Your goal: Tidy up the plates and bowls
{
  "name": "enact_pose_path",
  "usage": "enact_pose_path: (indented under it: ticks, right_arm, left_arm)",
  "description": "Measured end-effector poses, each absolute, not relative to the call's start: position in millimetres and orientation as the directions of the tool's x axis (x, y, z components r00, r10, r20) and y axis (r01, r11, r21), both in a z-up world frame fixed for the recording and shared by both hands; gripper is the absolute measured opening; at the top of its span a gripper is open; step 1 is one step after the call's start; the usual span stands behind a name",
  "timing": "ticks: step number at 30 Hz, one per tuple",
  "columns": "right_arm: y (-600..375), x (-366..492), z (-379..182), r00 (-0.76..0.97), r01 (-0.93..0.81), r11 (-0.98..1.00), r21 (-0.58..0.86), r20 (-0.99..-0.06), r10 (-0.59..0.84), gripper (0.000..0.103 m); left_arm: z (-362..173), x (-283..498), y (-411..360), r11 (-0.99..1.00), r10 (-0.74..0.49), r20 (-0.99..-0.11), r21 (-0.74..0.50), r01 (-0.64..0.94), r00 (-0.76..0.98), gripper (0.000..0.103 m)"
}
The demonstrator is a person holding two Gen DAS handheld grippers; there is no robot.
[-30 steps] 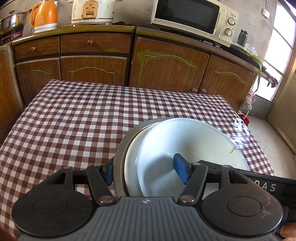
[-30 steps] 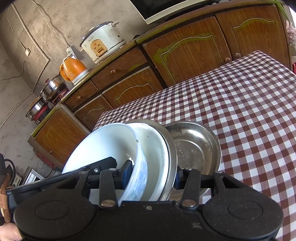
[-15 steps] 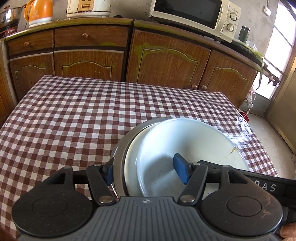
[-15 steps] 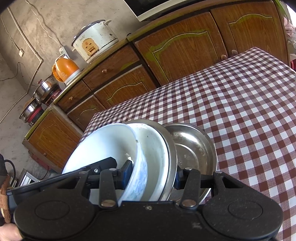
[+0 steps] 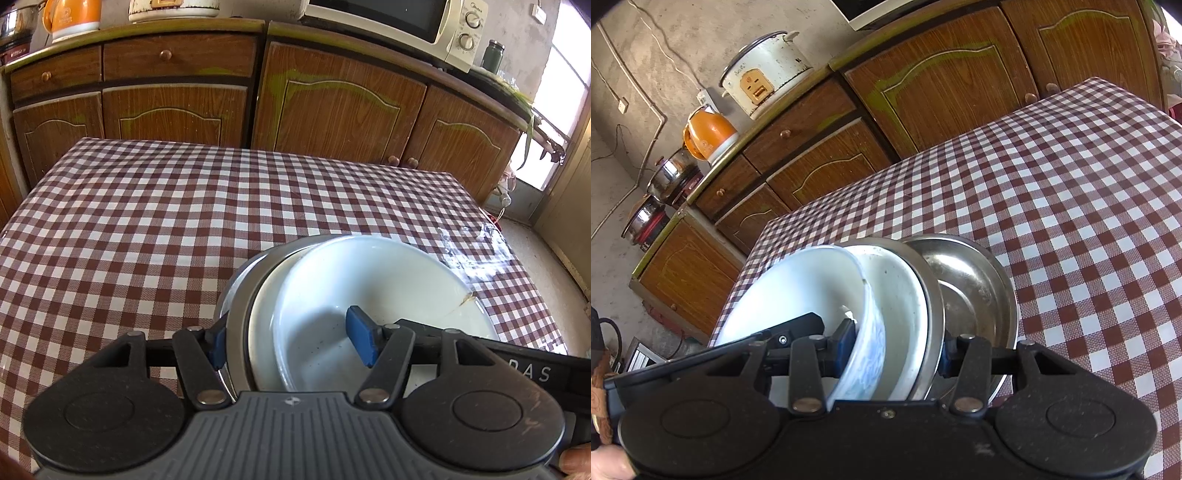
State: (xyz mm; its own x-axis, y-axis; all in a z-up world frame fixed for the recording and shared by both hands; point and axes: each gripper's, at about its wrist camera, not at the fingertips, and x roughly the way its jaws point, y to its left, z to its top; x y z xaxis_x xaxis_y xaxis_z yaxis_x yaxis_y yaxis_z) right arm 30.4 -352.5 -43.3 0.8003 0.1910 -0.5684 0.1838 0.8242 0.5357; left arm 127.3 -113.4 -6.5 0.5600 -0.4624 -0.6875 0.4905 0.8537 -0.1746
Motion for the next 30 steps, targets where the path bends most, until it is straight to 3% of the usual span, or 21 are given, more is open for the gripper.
enact_pose_path:
  ticks: [30]
  right_arm:
    - [-361, 54, -63, 0.775, 0.208, 0.818, 0.536, -0.601, 0.196, 0.053]
  left_arm:
    - [-33, 153, -136, 0.854, -0.452, -0.714, -0.175, 0.489, 0.535, 0.064]
